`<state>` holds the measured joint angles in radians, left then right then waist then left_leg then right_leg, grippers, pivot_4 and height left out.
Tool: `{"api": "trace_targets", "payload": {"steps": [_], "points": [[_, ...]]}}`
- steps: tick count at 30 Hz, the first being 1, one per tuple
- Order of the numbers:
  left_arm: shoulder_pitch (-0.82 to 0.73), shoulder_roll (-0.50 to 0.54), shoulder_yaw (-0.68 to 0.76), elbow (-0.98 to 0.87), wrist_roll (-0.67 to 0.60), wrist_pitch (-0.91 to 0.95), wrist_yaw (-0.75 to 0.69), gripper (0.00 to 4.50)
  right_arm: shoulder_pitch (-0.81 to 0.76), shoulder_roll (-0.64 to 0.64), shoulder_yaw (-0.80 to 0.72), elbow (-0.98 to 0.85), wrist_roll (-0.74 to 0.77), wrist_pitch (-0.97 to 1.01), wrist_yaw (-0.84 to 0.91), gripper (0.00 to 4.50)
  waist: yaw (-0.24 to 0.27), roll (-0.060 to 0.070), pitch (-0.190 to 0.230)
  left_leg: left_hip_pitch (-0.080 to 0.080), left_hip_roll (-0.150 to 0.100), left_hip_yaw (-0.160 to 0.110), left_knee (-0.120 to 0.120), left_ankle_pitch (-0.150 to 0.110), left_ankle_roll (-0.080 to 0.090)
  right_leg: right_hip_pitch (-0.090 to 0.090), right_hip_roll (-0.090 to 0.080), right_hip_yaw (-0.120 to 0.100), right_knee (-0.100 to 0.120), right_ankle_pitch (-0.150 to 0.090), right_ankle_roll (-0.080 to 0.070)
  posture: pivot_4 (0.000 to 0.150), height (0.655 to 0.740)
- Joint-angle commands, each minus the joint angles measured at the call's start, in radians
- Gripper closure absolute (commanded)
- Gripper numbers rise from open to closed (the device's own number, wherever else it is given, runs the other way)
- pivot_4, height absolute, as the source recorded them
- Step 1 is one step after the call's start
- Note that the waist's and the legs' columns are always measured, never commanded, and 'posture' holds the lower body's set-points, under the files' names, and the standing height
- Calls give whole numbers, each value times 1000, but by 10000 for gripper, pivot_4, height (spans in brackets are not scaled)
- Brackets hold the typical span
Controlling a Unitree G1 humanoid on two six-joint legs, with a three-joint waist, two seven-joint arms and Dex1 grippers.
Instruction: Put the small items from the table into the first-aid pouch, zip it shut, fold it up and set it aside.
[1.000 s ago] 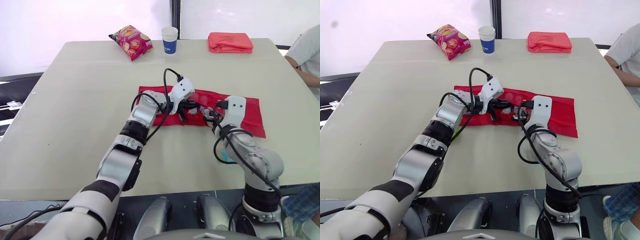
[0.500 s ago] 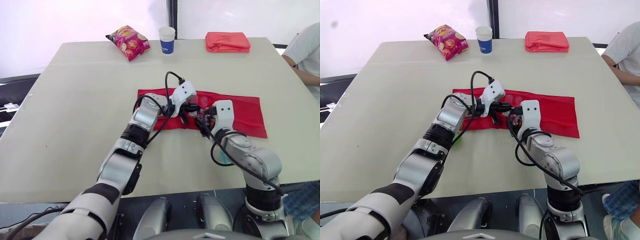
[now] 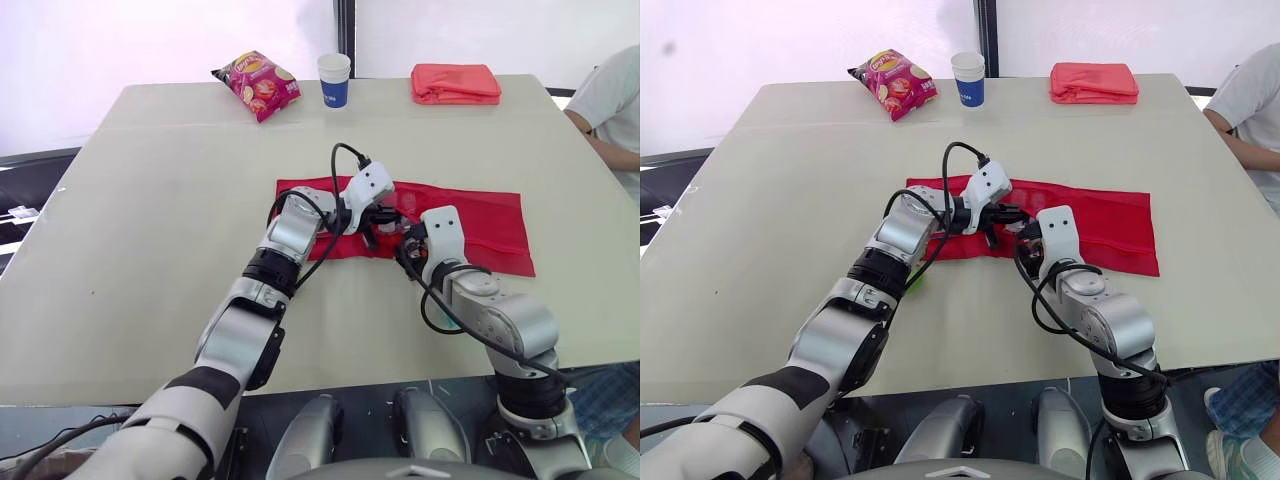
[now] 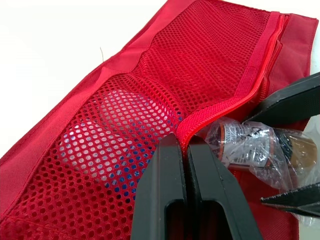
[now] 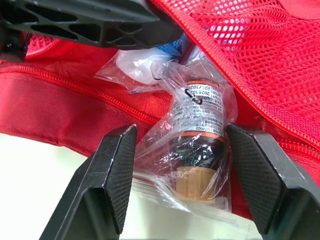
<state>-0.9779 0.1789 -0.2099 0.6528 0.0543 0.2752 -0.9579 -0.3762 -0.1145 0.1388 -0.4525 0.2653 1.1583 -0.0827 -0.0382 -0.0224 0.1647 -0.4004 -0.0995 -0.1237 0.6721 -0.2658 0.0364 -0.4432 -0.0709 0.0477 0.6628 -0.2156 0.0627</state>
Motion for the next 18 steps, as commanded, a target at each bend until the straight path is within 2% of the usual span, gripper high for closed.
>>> {"api": "trace_targets", "payload": {"steps": [1, 2, 5, 10, 18], "points": [[-23, -6, 2, -24, -19, -23, 3, 45000, 5, 2, -11, -4, -23, -7, 6, 19830, 0, 0, 0, 0, 0, 0, 0, 0, 0, 0, 0, 0, 0, 0, 0, 1500, 7400], [-23, -6, 2, -23, -19, -24, 4, 45000, 5, 3, -13, -2, -27, -9, 9, 22262, 0, 0, 0, 0, 0, 0, 0, 0, 0, 0, 0, 0, 0, 0, 0, 1500, 7400], [-24, -7, 2, -20, -19, -26, 5, 45000, 6, 10, -24, -3, -37, -10, 13, 35519, 0, 0, 0, 0, 0, 0, 0, 0, 0, 0, 0, 0, 0, 0, 0, 1500, 7400], [-25, -12, 2, -14, -20, -31, 7, 45000, 18, 32, -47, -11, -51, -17, 1, 36031, 1, 0, 0, 0, 0, 0, 0, 0, 0, 0, 0, 0, 0, 0, 0, 1500, 7400], [-25, -23, 7, -10, -21, -18, 23, 45000, -5, 240, -190, -45, -75, -55, -126, 36032, 0, 0, 0, 0, 0, 0, 0, 0, 0, 0, 0, 0, 0, 0, 0, 1500, 7400]]}}
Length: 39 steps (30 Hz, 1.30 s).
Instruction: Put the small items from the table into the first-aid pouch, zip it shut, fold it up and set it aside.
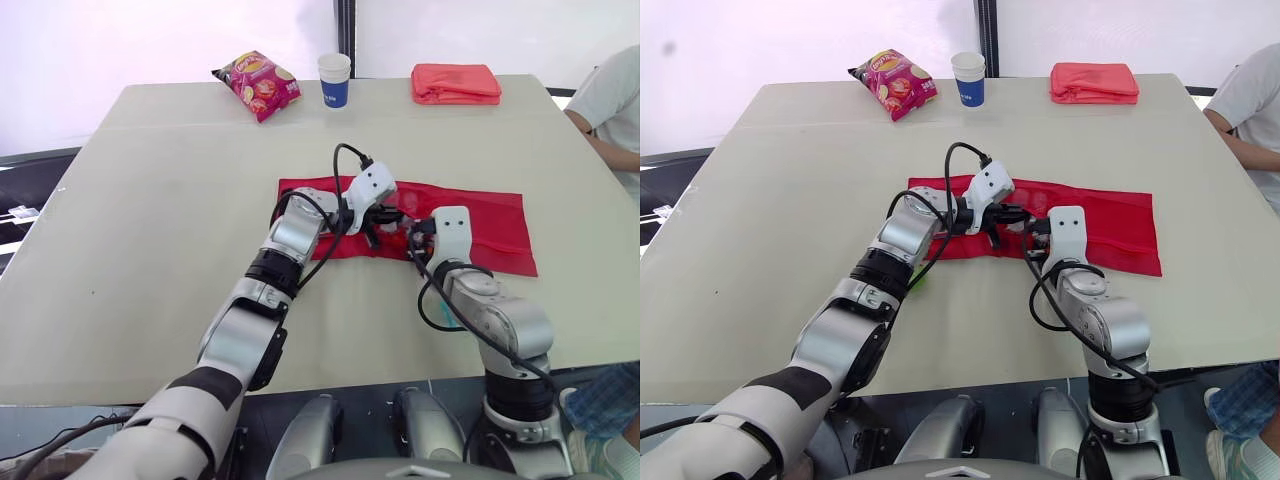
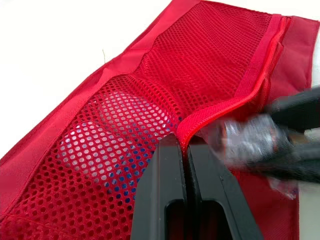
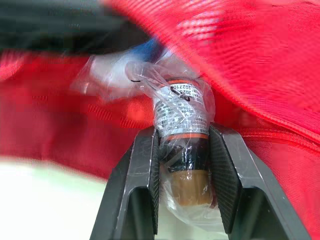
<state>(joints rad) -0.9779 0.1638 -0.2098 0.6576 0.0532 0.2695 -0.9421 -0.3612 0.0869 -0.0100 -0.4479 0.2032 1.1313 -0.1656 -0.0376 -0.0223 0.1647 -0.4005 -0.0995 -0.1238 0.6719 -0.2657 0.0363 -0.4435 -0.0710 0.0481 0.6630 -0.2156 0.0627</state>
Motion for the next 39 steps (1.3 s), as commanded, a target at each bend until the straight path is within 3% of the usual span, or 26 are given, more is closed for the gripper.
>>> {"api": "trace_targets", "payload": {"steps": [1, 11, 18, 23, 26, 39], "points": [[-26, -9, 6, -14, -20, -11, 9, 45000, -23, 55, -51, -50, -16, -32, -54, 36032, 0, 0, 0, 0, 0, 0, 0, 0, 0, 0, 0, 0, 0, 0, 0, 1500, 7400], [-37, -14, 8, 2, -19, 27, 30, 45000, -19, 205, -138, -82, 87, -67, -94, 36032, -3, 1, 0, 0, 0, 1, -1, 0, 0, -1, 0, 1, 0, 0, 0, 1500, 7400], [-15, -19, -17, -44, -39, 52, -19, 45000, -56, 155, -154, 37, 116, -135, -125, 36032, -4, 1, 0, 0, 0, 2, -2, 0, 0, -1, 0, 2, 0, 0, 0, 1500, 7400], [3, -11, -31, -77, -43, 55, -54, 45000, -90, 69, -84, 137, 150, -144, -10, 36032, -7, 2, 0, 0, 0, 3, -2, 0, 0, -2, 1, 3, 0, 0, 0, 1500, 7400], [-2, -7, -28, -67, -41, 52, -51, 45000, -95, 41, -45, 129, 167, -128, 61, 36032, -8, 2, -1, 0, 1, 3, -2, 0, 0, -2, 1, 3, 1, 0, 0, 1500, 7400], [0, 8, -35, -44, -32, 25, -60, 45000, -27, 98, -99, 22, 100, -157, -73, 36032, -4, 3, -1, 0, 1, 3, -2, 0, 0, -2, 1, 4, 0, 0, 0, 1500, 7400]]}}
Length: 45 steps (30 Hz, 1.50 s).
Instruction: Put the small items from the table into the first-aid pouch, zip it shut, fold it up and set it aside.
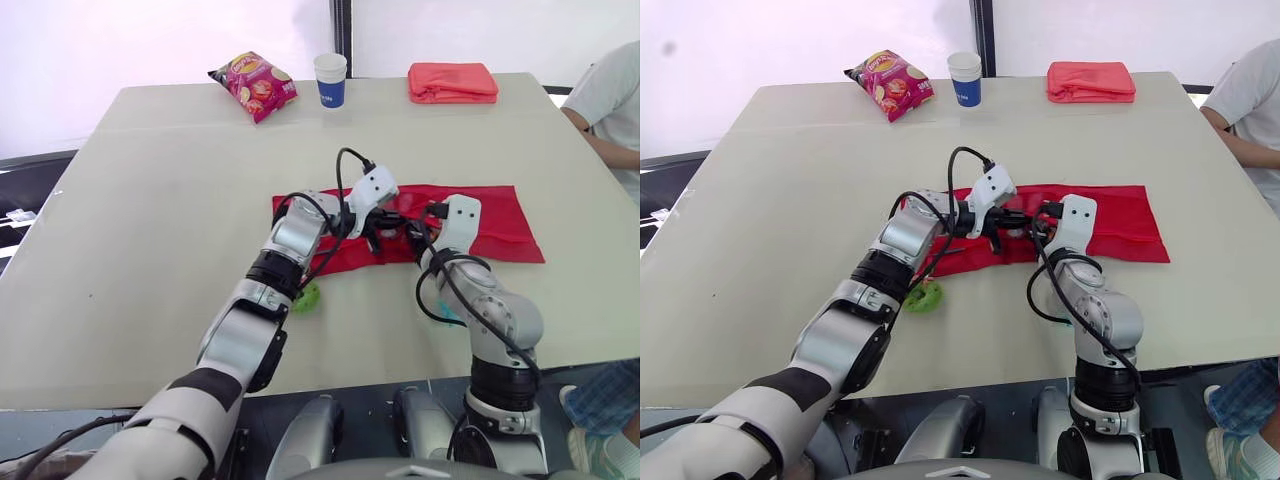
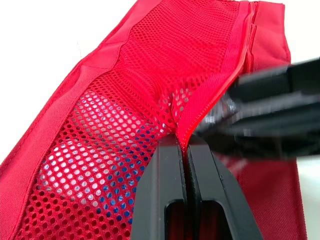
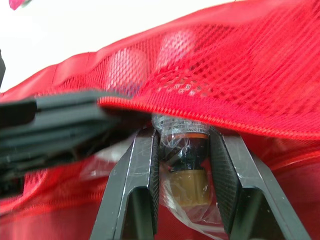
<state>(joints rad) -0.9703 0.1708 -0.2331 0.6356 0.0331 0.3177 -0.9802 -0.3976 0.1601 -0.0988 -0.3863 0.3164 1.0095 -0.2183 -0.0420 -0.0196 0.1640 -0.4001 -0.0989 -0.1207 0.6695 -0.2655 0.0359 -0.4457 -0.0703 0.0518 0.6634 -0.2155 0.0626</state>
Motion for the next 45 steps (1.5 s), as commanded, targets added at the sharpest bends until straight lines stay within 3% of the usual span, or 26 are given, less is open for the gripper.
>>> {"api": "trace_targets", "payload": {"steps": [1, 8, 9, 10, 13, 15, 21, 26, 29, 30, 33, 36, 45], "points": [[-1, 3, -21, -31, -12, -36, -40, 45000, 1, 15, -10, -21, -18, -43, -18, 36032, 0, 0, 0, 0, 0, 0, 0, 0, 0, 0, 0, 0, 0, 0, 0, 1500, 7400], [23, 15, -54, -64, -11, -76, -100, 45000, -62, -100, 35, 148, -58, -95, 80, 36032, -2, 0, 0, 0, 0, 0, 0, 0, 0, 0, 0, 0, 0, 0, 0, 1500, 7400], [21, 16, -55, -60, -9, -81, -97, 45000, -64, -119, 44, 153, -60, -98, 98, 25320, -2, 0, 0, 0, 0, 0, 0, 0, 0, 0, 0, 0, 0, 0, 0, 1500, 7400], [15, 18, -53, -46, -5, -89, -90, 45000, -59, -143, 53, 137, -57, -88, 119, 22919, -2, 0, 0, 0, 0, 0, 0, 0, 0, 0, 0, 0, 0, 0, 0, 1500, 7400], [-4, 25, -46, -4, 5, -114, -71, 45000, -16, -214, 91, 42, -27, -35, 196, 8444, 2, 0, 0, 0, 0, 0, 0, 0, 0, 0, 0, 0, 0, 0, 0, 1500, 7400], [-15, 29, -41, 24, 8, -129, -63, 45000, 23, -259, 99, -49, 0, 13, 234, 1223, 6, 0, 0, 0, 0, 0, 0, 0, 0, 1, 0, 0, -1, 0, 0, 1500, 7400], [-44, 33, -37, 93, 11, -172, -50, 45000, 100, -410, 49, -315, 110, 194, 349, 1223, -1, 0, 0, 0, 1, 0, 0, 0, 0, 1, 0, 0, 0, 0, 0, 1500, 7400], [-61, 33, -39, 134, 14, -207, -56, 45000, 103, -471, 43, -368, 145, 259, 389, 1223, 1, 0, 0, 0, 0, 0, 0, 0, 0, 1, 0, -1, 0, 0, 0, 1500, 7400], [-75, 33, -41, 153, 11, -235, -79, 45000, 98, -511, 83, -330, 116, 231, 398, 9739, 2, 0, 0, 0, 0, 0, 0, 0, 0, 1, 0, 0, 0, 0, 0, 1500, 7400], [-79, 33, -41, 158, 10, -242, -88, 45000, 93, -521, 98, -315, 109, 220, 404, 16229, 2, 0, 0, 0, 0, 0, 0, 0, 0, 1, 0, 0, 0, 0, 0, 1500, 7400], [-92, 37, -43, 175, 12, -260, -107, 45000, 68, -551, 145, -248, 80, 175, 420, 28338, 2, 0, 0, 0, 0, 0, 0, 0, 0, 1, 0, 0, 0, 0, 0, 1500, 7400], [-100, 39, -44, 189, 15, -276, -121, 45000, 39, -568, 179, -180, 53, 131, 437, 44494, 3, 0, 0, 0, 0, 1, 1, 0, 0, 1, 0, 0, 0, 0, 0, 1500, 7400], [-60, 52, -64, 124, 15, -278, -198, 45000, -100, -566, 248, 133, -79, -84, 470, 44494, 1, 0, 0, 0, 0, 1, 1, 0, 0, 1, 0, 0, -1, 0, 0, 1500, 7400]]}}
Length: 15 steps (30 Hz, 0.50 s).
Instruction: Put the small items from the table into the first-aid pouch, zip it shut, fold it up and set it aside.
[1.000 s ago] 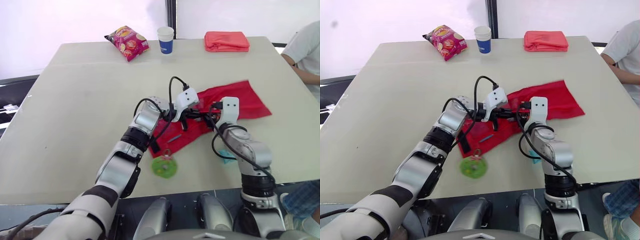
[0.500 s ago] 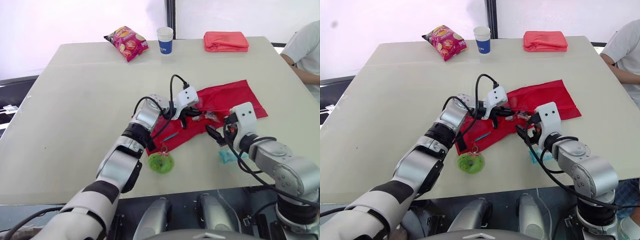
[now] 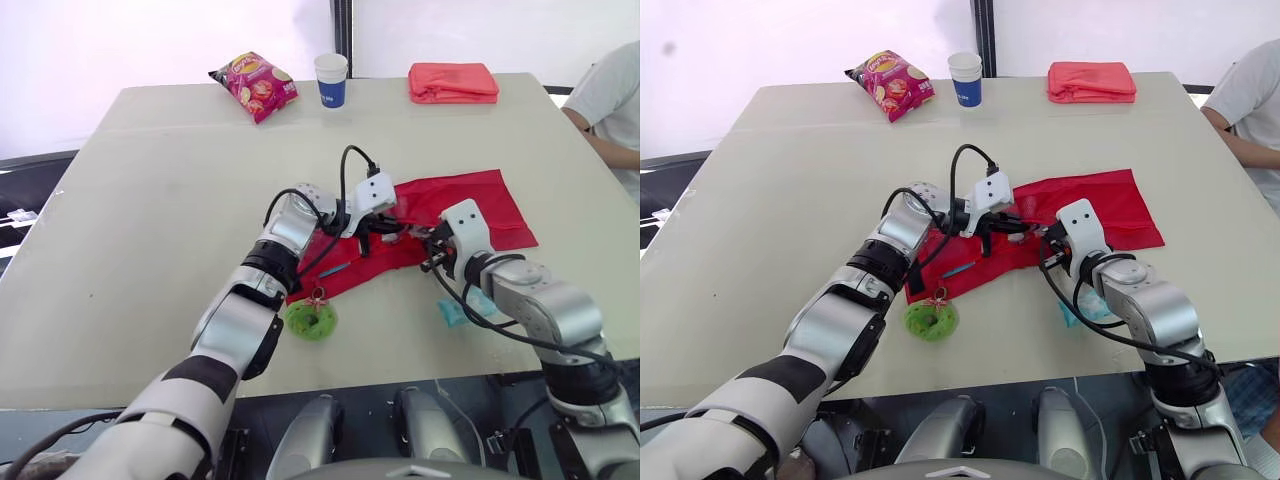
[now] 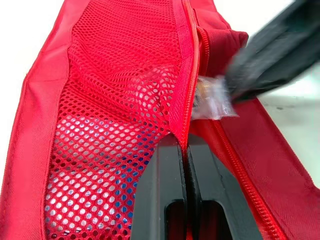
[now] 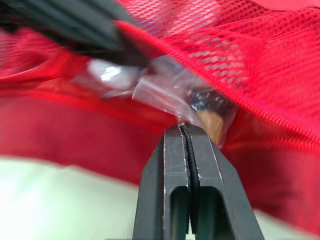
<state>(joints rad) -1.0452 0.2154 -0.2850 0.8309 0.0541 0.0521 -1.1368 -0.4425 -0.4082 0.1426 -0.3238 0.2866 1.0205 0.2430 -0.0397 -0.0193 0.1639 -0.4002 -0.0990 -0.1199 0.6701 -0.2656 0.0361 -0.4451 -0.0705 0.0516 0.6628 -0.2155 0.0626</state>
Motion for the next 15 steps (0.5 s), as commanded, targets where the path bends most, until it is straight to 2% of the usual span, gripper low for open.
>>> {"api": "trace_targets", "payload": {"steps": [1, 9, 13, 15], "points": [[22, 8, -15, -81, -5, -12, -48, 45000, -71, 7, 9, 100, -63, -120, 8, 44494, -2, 0, 0, 0, 0, 0, 0, 0, 0, 0, 0, 0, 0, 0, 0, 1500, 7400], [46, 12, -25, -123, -7, 1, -58, 45000, -123, 32, 25, 228, -111, -287, 53, 44494, -1, 0, 0, 0, 0, 0, 0, 0, 0, 0, 0, 0, 0, 0, 0, 1500, 7400], [43, 12, -25, -112, -5, -8, -53, 45000, -93, 31, 39, 228, -121, -331, 94, 44494, -1, 0, 0, 0, 0, 0, 0, 0, 0, 0, 0, 0, 0, 0, 0, 1500, 7400], [36, 12, -21, -100, -4, -11, -46, 45000, -68, 14, 26, 169, -118, -305, 104, 44494, -1, 0, 0, 0, 0, 0, 0, 0, 0, 0, 0, 0, 0, 0, 0, 1500, 7400]]}}
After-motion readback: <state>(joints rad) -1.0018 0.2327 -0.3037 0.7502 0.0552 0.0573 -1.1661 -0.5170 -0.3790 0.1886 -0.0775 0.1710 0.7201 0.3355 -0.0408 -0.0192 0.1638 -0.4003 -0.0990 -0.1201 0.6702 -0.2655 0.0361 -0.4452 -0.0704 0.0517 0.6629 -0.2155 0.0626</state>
